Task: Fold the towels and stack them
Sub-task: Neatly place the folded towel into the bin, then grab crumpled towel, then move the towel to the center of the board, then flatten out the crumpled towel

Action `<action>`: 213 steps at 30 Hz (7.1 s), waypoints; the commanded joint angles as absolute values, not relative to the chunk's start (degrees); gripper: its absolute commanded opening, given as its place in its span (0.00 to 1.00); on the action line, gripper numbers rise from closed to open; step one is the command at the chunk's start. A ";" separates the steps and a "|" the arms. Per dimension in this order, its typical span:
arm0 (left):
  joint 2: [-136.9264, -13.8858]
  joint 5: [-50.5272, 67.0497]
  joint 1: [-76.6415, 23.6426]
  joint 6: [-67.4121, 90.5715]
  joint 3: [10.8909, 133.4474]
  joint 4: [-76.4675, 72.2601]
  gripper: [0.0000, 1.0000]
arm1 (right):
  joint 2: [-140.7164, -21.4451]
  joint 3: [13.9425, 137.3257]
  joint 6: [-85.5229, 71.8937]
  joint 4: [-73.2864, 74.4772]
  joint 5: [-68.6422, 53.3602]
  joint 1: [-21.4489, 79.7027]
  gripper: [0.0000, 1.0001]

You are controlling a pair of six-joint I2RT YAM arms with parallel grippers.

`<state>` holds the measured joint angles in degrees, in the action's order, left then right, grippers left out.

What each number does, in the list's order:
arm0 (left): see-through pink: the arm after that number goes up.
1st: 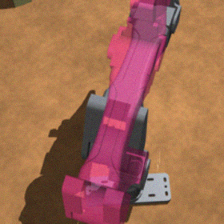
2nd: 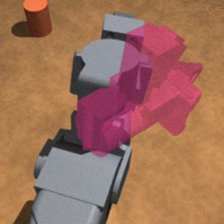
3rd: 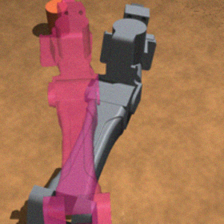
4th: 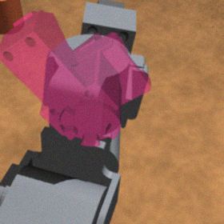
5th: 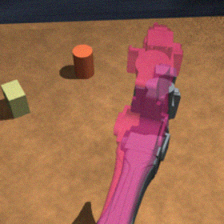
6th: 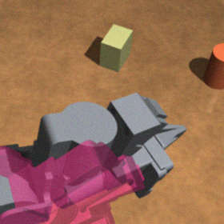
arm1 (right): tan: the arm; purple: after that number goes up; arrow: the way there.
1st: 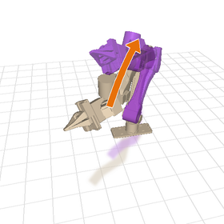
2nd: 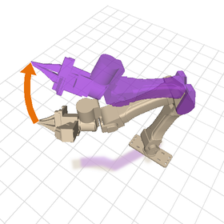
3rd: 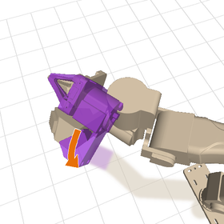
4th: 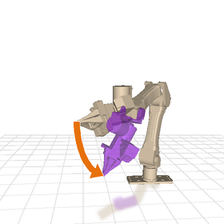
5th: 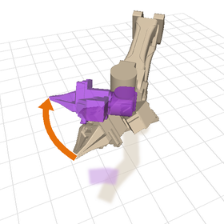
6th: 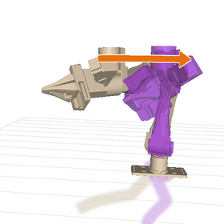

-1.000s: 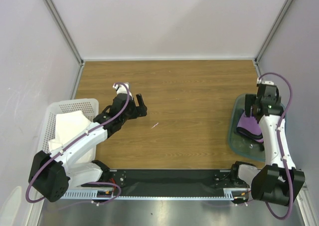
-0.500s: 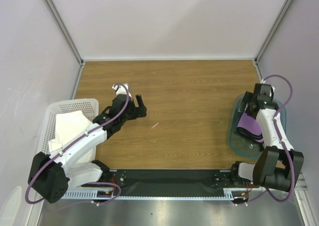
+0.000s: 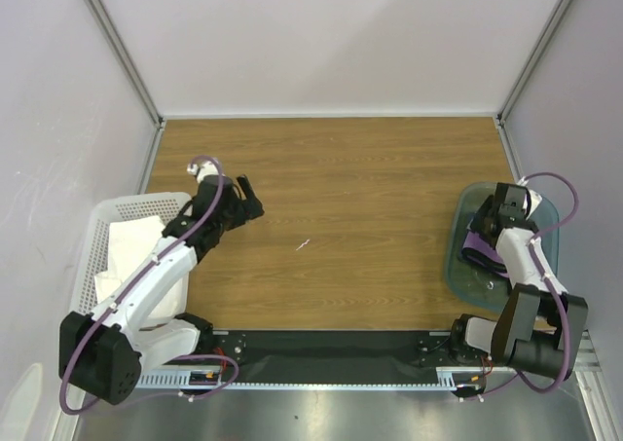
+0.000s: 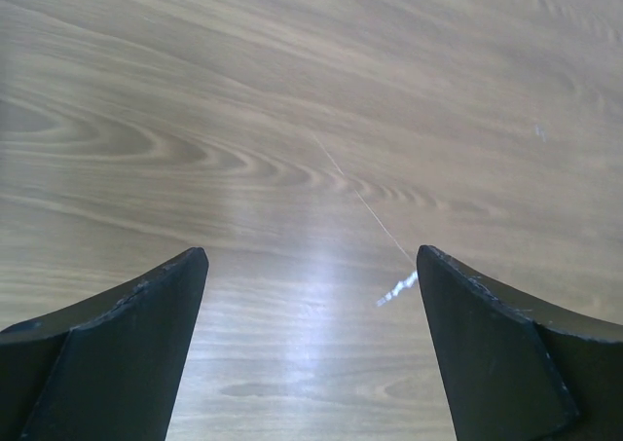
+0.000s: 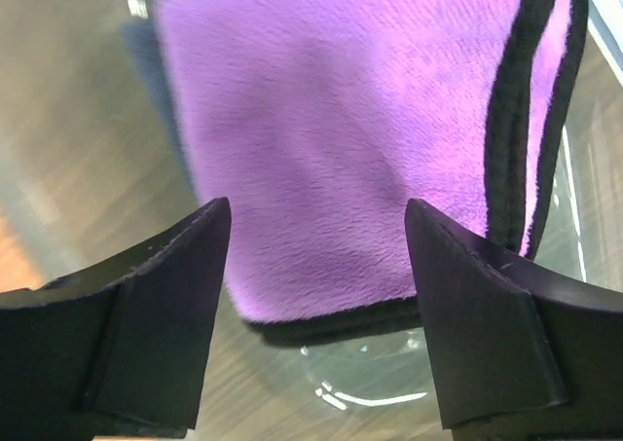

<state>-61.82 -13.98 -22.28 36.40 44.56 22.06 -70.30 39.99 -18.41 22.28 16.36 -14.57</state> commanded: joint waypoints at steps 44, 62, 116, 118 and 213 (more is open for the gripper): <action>-59.33 -27.33 23.38 66.97 43.86 44.21 1.00 | -69.26 37.18 -38.76 27.67 5.53 2.73 1.00; -74.96 -29.61 23.47 64.86 43.24 34.72 1.00 | -61.34 48.77 -27.16 26.28 -4.13 5.54 1.00; -68.81 -16.87 -24.68 29.27 99.84 36.93 0.00 | -65.13 63.37 -23.12 20.56 -8.87 0.88 1.00; -72.15 -19.15 -30.22 29.97 99.14 36.21 0.00 | -64.78 62.93 -22.33 21.35 -9.05 0.79 1.00; -78.85 -10.90 -10.55 37.62 51.76 6.33 0.00 | -106.71 103.54 -19.16 20.74 10.72 31.57 0.00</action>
<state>-84.07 -9.10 -12.82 39.46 46.87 4.91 -116.16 101.62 -22.24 20.01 6.24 36.58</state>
